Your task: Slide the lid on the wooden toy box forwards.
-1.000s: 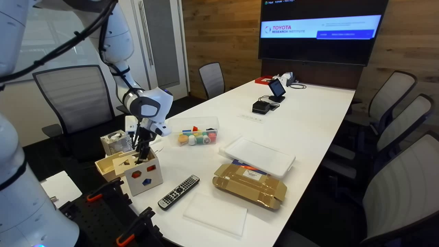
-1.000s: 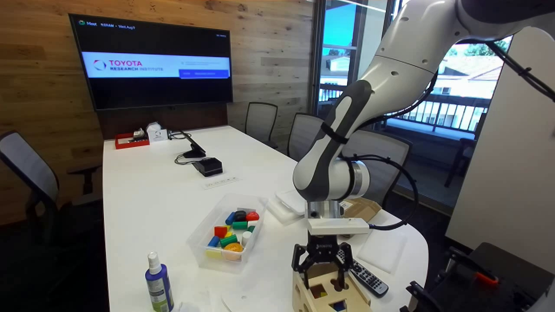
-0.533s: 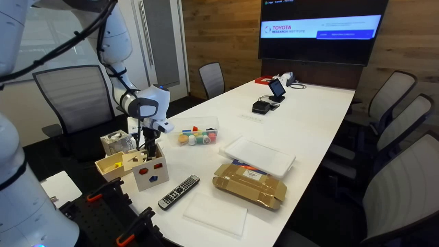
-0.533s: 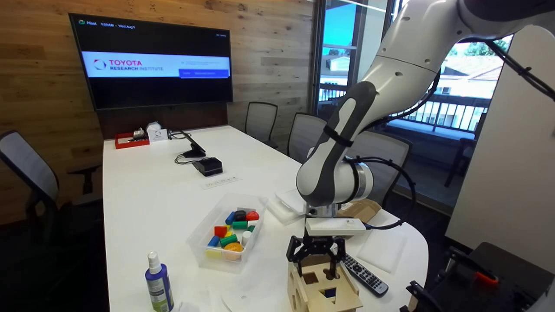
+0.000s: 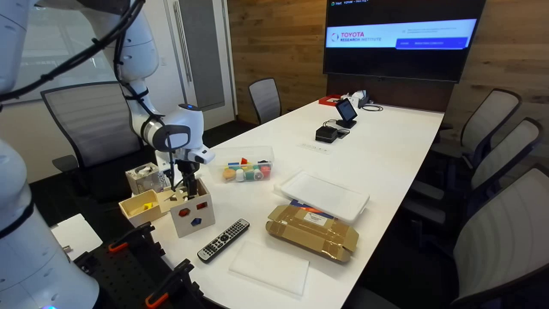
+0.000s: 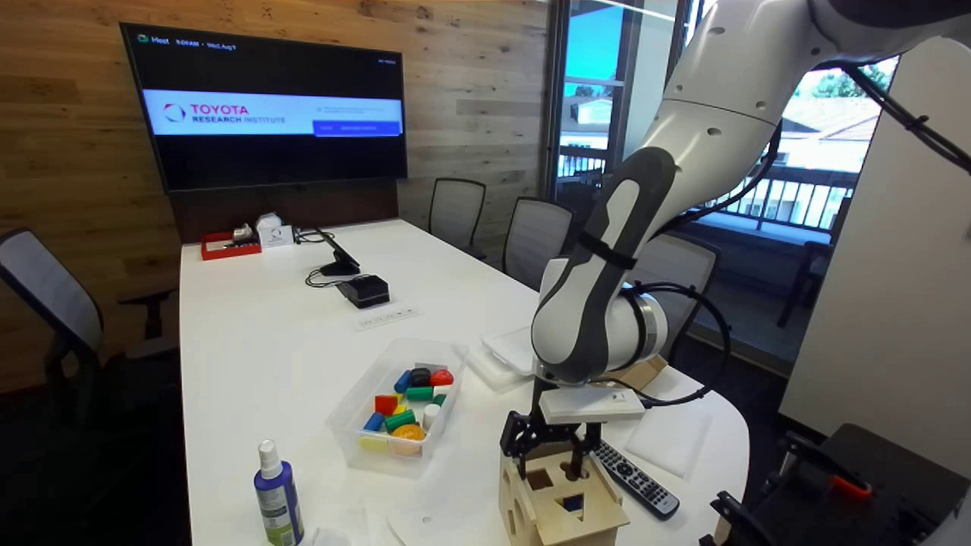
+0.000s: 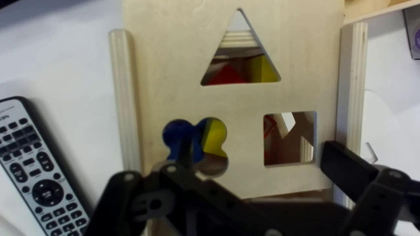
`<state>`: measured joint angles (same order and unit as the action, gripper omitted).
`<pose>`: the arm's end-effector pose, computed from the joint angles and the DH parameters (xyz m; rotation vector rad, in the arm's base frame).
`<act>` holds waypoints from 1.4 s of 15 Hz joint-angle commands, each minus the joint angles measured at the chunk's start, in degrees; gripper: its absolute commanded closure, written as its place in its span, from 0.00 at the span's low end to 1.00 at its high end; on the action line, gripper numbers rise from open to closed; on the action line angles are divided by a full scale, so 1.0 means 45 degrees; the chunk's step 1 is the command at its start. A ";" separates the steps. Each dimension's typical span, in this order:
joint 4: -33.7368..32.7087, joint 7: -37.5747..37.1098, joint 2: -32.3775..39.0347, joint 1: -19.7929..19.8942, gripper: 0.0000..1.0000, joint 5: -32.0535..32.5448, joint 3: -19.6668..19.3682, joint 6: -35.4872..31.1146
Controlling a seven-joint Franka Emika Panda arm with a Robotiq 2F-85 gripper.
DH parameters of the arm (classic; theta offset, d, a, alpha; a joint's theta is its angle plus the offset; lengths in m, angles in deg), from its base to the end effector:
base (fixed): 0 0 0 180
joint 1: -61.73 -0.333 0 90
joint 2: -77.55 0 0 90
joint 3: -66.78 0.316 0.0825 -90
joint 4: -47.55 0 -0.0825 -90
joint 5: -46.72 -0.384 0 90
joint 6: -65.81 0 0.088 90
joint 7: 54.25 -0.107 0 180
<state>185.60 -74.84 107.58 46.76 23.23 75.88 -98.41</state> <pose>0.4316 0.1784 0.0945 -2.9516 0.5325 0.2048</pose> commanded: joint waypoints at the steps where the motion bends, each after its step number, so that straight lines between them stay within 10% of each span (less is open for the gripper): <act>1: 0.0534 0.0009 -0.0609 0.0204 0.00 0.0110 0.0472 -0.0095; 7: 0.0900 0.0083 -0.1038 0.0453 0.00 -0.0051 0.1253 -0.0054; 21: 0.2097 -0.2600 -0.3896 -0.1810 0.00 0.4064 -0.1566 0.0286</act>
<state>192.96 -81.75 94.31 41.50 36.40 71.98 -98.42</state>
